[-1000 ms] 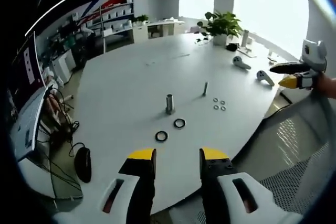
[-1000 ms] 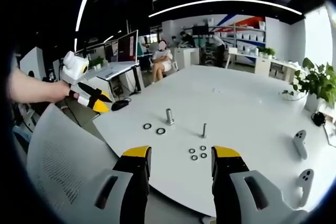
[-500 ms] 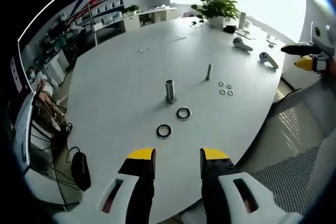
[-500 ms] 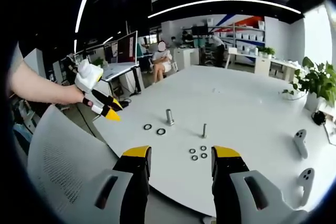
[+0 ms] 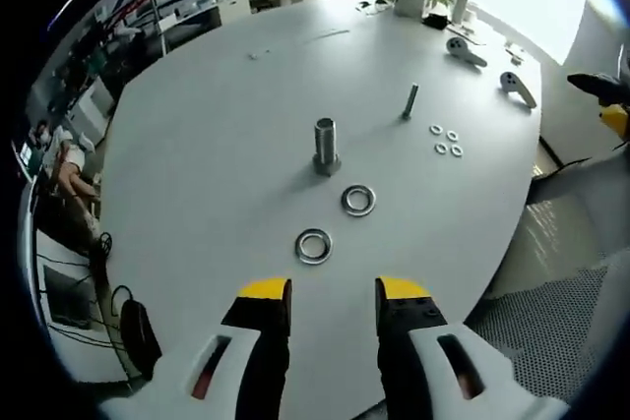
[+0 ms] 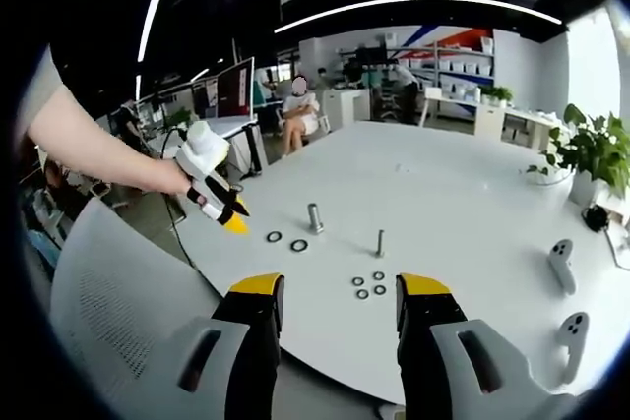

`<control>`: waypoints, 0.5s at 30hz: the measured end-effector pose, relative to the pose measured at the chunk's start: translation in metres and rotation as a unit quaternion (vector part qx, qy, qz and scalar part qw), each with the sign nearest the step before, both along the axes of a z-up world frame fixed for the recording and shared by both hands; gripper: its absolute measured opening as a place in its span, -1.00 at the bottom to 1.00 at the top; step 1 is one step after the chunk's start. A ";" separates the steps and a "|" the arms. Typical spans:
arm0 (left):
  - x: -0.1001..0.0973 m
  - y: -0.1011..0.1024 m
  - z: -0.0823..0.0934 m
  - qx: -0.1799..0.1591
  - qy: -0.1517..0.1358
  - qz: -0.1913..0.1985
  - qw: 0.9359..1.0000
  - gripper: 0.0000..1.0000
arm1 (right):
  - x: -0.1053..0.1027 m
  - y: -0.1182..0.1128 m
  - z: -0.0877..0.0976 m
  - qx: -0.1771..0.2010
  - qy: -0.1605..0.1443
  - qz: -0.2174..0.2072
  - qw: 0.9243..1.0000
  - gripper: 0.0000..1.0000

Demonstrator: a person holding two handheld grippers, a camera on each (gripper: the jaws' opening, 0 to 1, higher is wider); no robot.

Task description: Place the washer onto the threaded stud by aligning its center hole with the stud, sliding it down to the base, and recovering from edge contact or off-axis alignment until the washer reaches the visible bottom stop.

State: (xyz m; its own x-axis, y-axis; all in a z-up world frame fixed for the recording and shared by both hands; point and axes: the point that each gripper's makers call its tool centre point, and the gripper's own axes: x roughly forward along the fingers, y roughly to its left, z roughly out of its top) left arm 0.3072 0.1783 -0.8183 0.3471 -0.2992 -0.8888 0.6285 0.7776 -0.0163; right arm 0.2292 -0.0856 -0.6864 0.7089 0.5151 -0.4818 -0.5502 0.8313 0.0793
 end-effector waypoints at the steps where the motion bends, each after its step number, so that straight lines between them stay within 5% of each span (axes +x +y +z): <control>1: 0.002 -0.001 -0.001 0.003 0.000 -0.002 1.000 -0.36 | 0.000 0.000 0.000 0.000 0.000 -0.001 1.000 -0.05; 15: 0.025 -0.005 -0.042 0.053 0.050 -0.024 0.997 -0.38 | 0.002 -0.004 0.001 -0.004 -0.009 -0.008 1.000 -0.06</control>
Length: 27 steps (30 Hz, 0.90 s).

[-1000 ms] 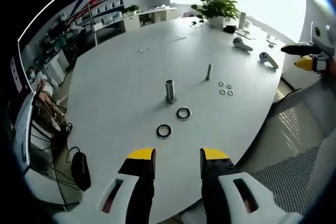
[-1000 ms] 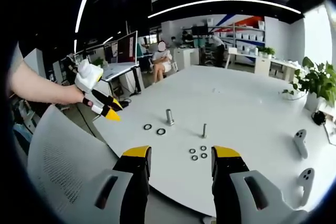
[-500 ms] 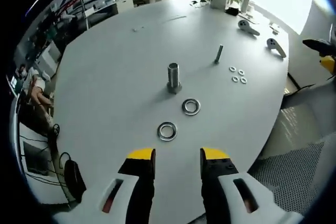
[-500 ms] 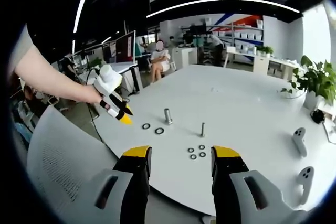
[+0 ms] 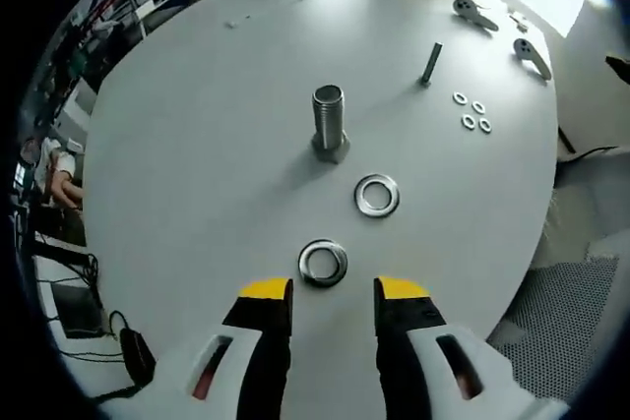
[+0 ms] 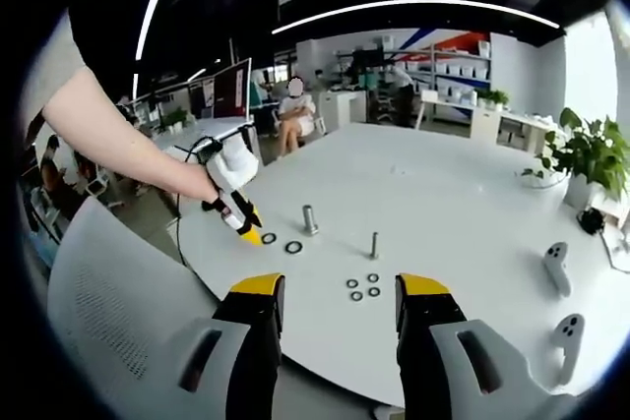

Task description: Place the washer onto the threaded stud by aligning its center hole with the stud, sliding it down to the base, and recovering from edge contact or off-axis alignment until the washer reaches the visible bottom stop.

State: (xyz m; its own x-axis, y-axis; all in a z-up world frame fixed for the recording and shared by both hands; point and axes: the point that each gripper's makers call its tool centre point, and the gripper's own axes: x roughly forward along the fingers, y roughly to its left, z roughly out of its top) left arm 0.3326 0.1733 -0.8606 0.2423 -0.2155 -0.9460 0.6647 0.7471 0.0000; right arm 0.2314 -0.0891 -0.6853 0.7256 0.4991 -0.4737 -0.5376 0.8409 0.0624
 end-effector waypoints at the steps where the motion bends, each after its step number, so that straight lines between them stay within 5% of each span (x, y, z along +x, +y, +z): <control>1: 0.001 0.001 -0.001 0.004 -0.001 -0.004 1.000 -0.38 | 0.000 0.000 0.000 0.001 0.000 0.000 1.000 -0.06; 19: 0.007 -0.004 -0.017 0.025 0.025 -0.033 0.999 -0.43 | 0.000 -0.001 0.000 0.001 0.000 -0.002 1.000 -0.07; 27: 0.001 -0.010 -0.013 0.066 0.067 -0.061 0.994 -0.45 | -0.001 0.000 -0.002 -0.002 0.003 0.002 1.000 -0.07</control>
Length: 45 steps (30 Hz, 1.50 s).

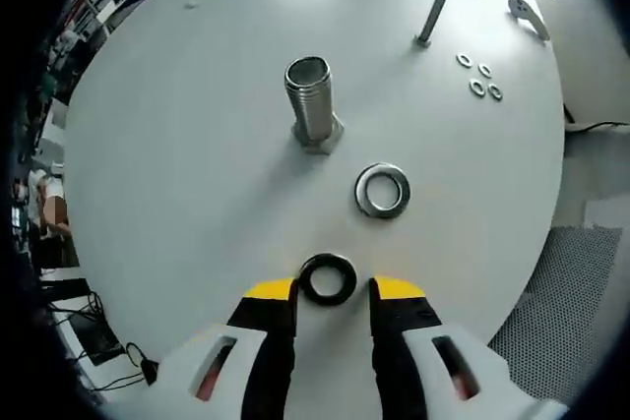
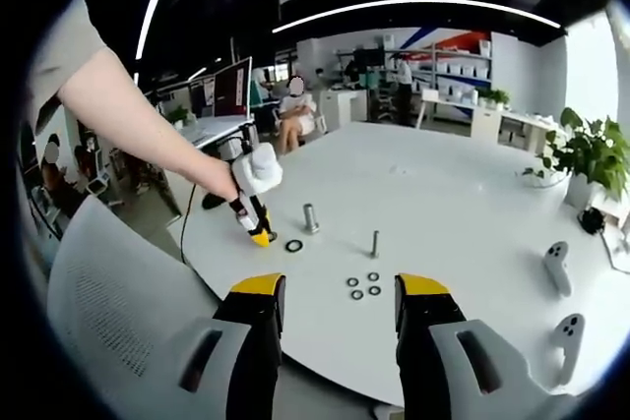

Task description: Place the washer onto the threaded stud by aligning its center hole with the stud, sliding it down to the base, and recovering from edge contact or off-axis alignment until the washer reaches the visible bottom stop.

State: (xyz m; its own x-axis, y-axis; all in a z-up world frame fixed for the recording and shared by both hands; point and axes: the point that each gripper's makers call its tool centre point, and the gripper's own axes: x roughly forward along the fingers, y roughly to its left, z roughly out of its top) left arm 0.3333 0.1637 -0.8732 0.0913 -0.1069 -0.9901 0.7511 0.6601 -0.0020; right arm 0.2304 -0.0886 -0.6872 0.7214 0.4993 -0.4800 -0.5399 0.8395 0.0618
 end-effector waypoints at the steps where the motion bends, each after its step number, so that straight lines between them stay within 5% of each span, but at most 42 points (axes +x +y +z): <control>1: -0.001 0.000 0.000 0.001 0.001 0.000 1.000 -0.45 | 0.000 0.000 0.000 0.000 0.001 0.000 1.000 -0.07; 18: -0.002 0.004 0.003 0.016 0.018 0.000 1.000 -0.46 | 0.000 0.000 -0.001 -0.001 0.000 0.004 1.000 -0.07; 22: 0.006 0.007 0.002 -0.010 0.010 0.062 0.998 -0.56 | 0.001 0.000 0.001 0.001 -0.002 0.003 1.000 -0.07; 27: 0.002 0.002 0.001 0.004 -0.002 0.014 1.000 -0.56 | 0.000 0.001 0.000 0.001 -0.002 0.005 1.000 -0.07; 31: 0.008 0.005 -0.003 0.008 0.004 0.021 1.000 -0.56 | 0.000 0.001 -0.001 0.000 0.002 0.007 1.000 -0.07; 35: 0.009 0.004 -0.004 0.017 0.006 -0.037 0.999 -0.55 | -0.001 0.002 -0.001 0.000 0.002 0.008 1.000 -0.08; 45: 0.012 0.004 -0.005 0.034 0.019 -0.022 0.999 -0.57 | 0.000 0.001 -0.001 0.000 0.002 0.007 1.000 -0.08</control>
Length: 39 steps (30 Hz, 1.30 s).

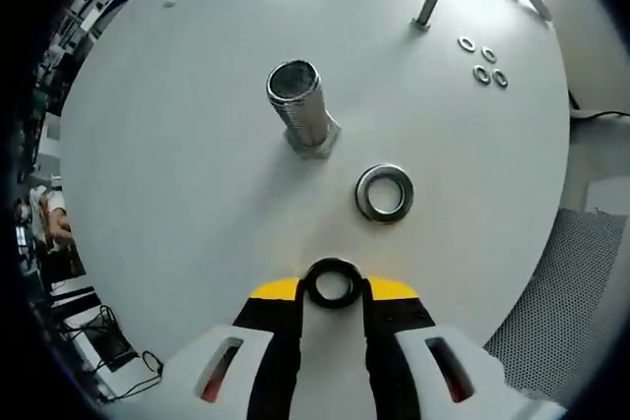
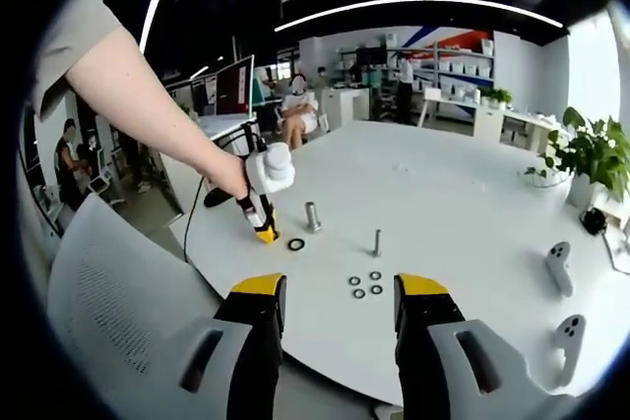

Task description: Place the washer onto the threaded stud by aligning its center hole with the stud, sliding it down to the base, and recovering from edge contact or off-axis alignment until the washer reaches the visible bottom stop.

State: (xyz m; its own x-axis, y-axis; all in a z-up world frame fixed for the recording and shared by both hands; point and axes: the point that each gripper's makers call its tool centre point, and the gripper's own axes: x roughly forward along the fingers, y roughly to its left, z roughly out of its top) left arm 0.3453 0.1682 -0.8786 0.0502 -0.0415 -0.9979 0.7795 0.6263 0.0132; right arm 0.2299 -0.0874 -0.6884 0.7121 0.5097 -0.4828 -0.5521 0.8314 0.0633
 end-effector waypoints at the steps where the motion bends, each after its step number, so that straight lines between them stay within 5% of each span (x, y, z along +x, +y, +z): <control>1: 0.000 0.000 0.000 0.000 0.000 0.002 1.000 -0.57 | 0.000 0.000 0.000 0.000 0.000 0.000 1.000 -0.09; 16: -0.009 -0.005 0.004 -0.040 -0.038 0.008 0.998 -0.62 | 0.000 -0.001 0.000 -0.001 -0.001 -0.001 1.000 -0.10; 39: 0.001 -0.020 0.038 -0.046 -0.069 -0.075 0.994 -0.63 | 0.001 -0.001 0.001 -0.001 -0.003 -0.002 1.000 -0.10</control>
